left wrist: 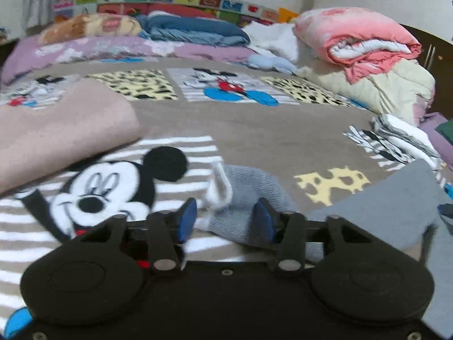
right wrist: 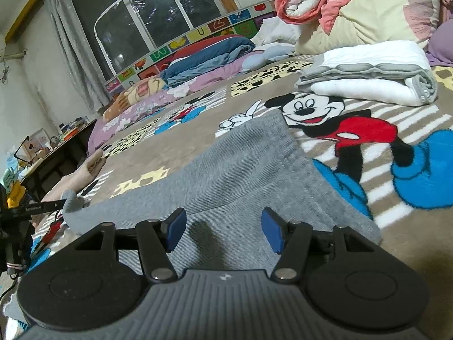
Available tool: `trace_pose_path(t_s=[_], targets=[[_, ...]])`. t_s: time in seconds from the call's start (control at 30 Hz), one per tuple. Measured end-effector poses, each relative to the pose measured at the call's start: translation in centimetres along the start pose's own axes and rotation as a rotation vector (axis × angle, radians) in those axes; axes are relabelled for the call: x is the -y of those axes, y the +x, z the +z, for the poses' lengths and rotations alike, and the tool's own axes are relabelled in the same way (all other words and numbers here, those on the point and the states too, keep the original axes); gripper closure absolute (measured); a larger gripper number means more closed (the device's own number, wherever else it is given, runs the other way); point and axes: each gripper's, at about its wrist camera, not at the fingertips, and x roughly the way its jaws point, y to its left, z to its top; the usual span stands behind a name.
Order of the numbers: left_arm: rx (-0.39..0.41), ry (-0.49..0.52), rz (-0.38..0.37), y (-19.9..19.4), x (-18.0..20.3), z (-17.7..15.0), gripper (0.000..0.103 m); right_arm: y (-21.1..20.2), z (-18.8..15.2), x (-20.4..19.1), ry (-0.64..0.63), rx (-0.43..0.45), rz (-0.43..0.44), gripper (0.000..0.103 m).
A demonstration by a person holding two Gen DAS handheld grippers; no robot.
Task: Fold clothes
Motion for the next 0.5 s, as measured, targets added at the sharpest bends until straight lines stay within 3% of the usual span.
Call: trace_pose_path(t_s=[0.13,0.4,0.5], targets=[[0.006,-0.021,0.024,-2.3,1.7,0.5,0.099,0.0,0.0,0.0,0.001,0.001,0.002,0.043],[0.017,-0.063,0.072,-7.0,5.1,1.6,0.101,0.1,0.1,-0.1,0.004,-0.001,-0.005,0.043],[0.0,-0.155,0.087,-9.7,6.0,2.2,0.101,0.0,0.1,-0.1,0.01,-0.001,-0.005,0.043]])
